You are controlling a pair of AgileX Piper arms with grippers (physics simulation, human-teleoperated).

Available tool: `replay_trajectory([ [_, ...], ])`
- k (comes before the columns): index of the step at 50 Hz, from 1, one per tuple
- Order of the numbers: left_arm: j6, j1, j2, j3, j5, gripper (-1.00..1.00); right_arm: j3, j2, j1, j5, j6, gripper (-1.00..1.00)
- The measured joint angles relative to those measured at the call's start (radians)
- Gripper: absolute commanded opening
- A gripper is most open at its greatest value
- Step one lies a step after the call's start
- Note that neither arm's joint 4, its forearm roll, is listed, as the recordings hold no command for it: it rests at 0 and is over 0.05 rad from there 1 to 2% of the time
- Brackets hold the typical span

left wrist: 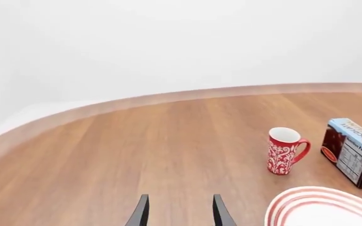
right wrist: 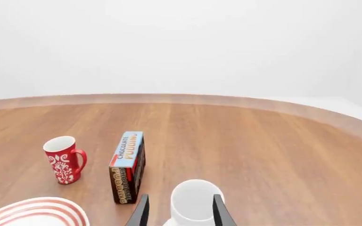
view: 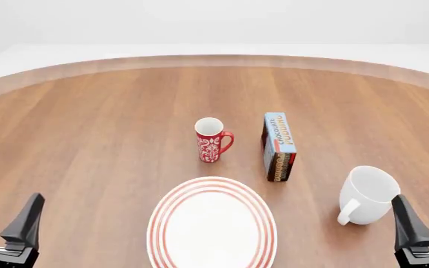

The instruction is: Pick up the white mug and put it on the plate, and put the chocolate pudding to the right of the plate.

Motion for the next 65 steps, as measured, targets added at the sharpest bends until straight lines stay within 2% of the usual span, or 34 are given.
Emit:
replay_trajectory([
  [30,0.093,-0.128,0.208,-0.098,-0.094,1.0,0.0,-0.001,0.001,-0.002,0.003,1.0],
  [65,0.183,-0.357,0.428,-0.214,-0.193,1.0,0.0,-0.001,0.004,-0.004,0.003,1.0],
])
